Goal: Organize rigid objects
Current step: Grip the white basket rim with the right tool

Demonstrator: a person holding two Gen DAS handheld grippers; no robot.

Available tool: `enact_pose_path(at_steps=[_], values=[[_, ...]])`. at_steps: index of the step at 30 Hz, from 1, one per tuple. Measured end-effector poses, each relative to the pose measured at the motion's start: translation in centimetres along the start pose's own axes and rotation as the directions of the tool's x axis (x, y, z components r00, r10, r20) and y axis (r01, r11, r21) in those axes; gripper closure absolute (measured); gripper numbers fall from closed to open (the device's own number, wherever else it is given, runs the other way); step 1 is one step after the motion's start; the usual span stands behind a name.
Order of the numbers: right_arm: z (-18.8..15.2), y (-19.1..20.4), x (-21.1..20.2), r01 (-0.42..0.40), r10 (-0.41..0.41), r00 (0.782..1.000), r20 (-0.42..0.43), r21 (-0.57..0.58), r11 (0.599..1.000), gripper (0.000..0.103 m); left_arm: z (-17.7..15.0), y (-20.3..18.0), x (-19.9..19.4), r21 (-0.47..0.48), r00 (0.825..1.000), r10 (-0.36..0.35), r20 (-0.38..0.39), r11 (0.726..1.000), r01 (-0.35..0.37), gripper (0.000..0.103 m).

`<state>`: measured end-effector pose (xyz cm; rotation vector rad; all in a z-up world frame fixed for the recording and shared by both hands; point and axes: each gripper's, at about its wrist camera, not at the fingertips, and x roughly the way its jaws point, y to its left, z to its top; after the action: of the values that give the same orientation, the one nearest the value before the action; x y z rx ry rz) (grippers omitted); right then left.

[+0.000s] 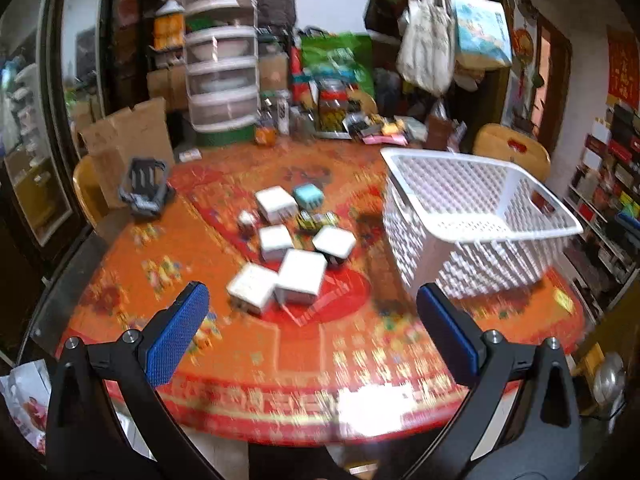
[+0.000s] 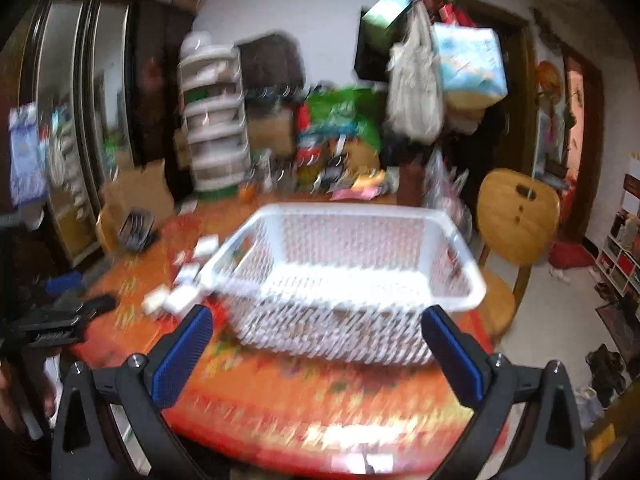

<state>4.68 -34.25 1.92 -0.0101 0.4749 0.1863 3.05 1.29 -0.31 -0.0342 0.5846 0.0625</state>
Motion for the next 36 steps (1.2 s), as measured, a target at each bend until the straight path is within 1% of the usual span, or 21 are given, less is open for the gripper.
enact_pose_path(at_steps=[1,2,3,4,5,7,8,9,12,14,16,17,18,19,20,22,24,27,29,34,36], values=[[0.4,-1.1,0.6,0.033,-0.033,0.999,0.004,-0.002,0.999,0.0,0.2,0.2,0.1,-0.003,1.0,0.017,0.016,1.0,-0.017,0.001],[0.8,-2.5,1.7,0.09,-0.09,0.996,-0.008,0.0,0.996,0.0,0.5,0.5,0.3,-0.011,0.999,0.033,0.031,0.999,-0.032,0.001],[1.3,-4.3,3.1,0.141,-0.141,0.989,-0.044,0.005,0.99,0.0,0.9,0.9,0.6,-0.016,0.999,0.037,0.04,0.999,-0.036,0.001],[1.6,-5.7,4.3,0.162,-0.16,0.983,-0.086,0.016,0.987,0.0,1.2,1.2,0.9,-0.019,0.998,0.046,0.046,0.999,-0.045,0.001],[1.8,-7.3,5.7,0.173,-0.165,0.976,-0.145,0.043,0.984,0.0,1.6,1.5,1.4,-0.013,0.994,0.083,0.066,0.997,-0.082,0.001],[2.0,-10.6,8.7,0.137,-0.092,0.958,-0.27,0.152,0.979,0.0,1.8,1.8,2.4,0.001,0.989,0.139,0.058,0.99,-0.14,0.001],[2.0,-12.0,10.3,0.109,-0.039,0.946,-0.323,0.202,0.973,0.0,1.9,2.0,3.3,0.016,0.989,0.147,0.022,0.989,-0.148,0.001],[2.0,-12.6,11.1,0.112,-0.035,0.938,-0.345,0.206,0.972,0.001,1.8,2.3,4.2,0.022,0.989,0.145,-0.012,0.989,-0.145,0.001],[1.7,-13.3,13.1,0.117,-0.042,0.918,-0.395,0.166,0.979,0.009,1.1,3.2,6.2,0.01,0.989,0.129,-0.069,0.992,-0.128,0.001],[1.6,-13.7,13.8,0.108,-0.023,0.906,-0.422,0.177,0.978,0.013,0.4,3.7,7.4,0.0,0.988,0.113,-0.105,0.993,-0.114,0.001],[1.3,-13.9,14.6,0.104,-0.014,0.896,-0.444,0.178,0.978,0.026,-0.3,4.0,8.8,0.001,0.982,0.128,-0.137,0.992,-0.13,0.001],[1.0,-13.8,14.7,0.102,-0.01,0.888,-0.459,0.175,0.979,0.03,-0.6,4.0,9.2,0.001,0.98,0.128,-0.149,0.992,-0.13,0.001],[0.8,-13.7,14.9,0.092,0.002,0.883,-0.469,0.176,0.98,0.04,-1.0,4.1,9.9,-0.001,0.978,0.125,-0.165,0.992,-0.127,0.001],[0.6,-13.8,15.1,0.085,0.012,0.878,-0.478,0.18,0.98,0.057,-1.3,4.2,10.5,-0.004,0.976,0.125,-0.176,0.992,-0.128,0.001],[0.3,-13.8,15.3,0.084,0.017,0.872,-0.489,0.184,0.979,0.07,-1.6,4.3,11.0,-0.009,0.975,0.127,-0.185,0.991,-0.131,0.001],[0.1,-13.5,15.6,0.073,0.032,0.869,-0.493,0.192,0.979,0.083,-2.1,4.5,12.1,-0.012,0.973,0.12,-0.197,0.992,-0.124,0.001],[0.1,-13.2,15.8,0.067,0.041,0.869,-0.493,0.199,0.978,0.089,-2.4,4.6,12.9,-0.01,0.97,0.118,-0.212,0.992,-0.123,0.001],[0.3,-12.6,15.8,0.077,0.029,0.868,-0.495,0.191,0.979,0.095,-2.9,4.9,14.2,-0.007,0.965,0.112,-0.237,0.993,-0.117,0.001],[0.5,-12.3,15.8,0.096,0.008,0.868,-0.497,0.183,0.978,0.095,-3.3,5.2,14.9,-0.004,0.962,0.11,-0.249,0.993,-0.115,0.001],[0.6,-12.2,15.9,0.115,-0.003,0.866,-0.499,0.194,0.974,0.097,-3.9,5.3,16.0,0.022,0.96,0.103,-0.258,0.995,-0.101,0.001],[0.7,-11.9,16.0,0.136,-0.028,0.864,-0.502,0.18,0.974,0.098,-4.0,5.2,16.5,0.043,0.958,0.112,-0.265,0.994,-0.104,0.001]])
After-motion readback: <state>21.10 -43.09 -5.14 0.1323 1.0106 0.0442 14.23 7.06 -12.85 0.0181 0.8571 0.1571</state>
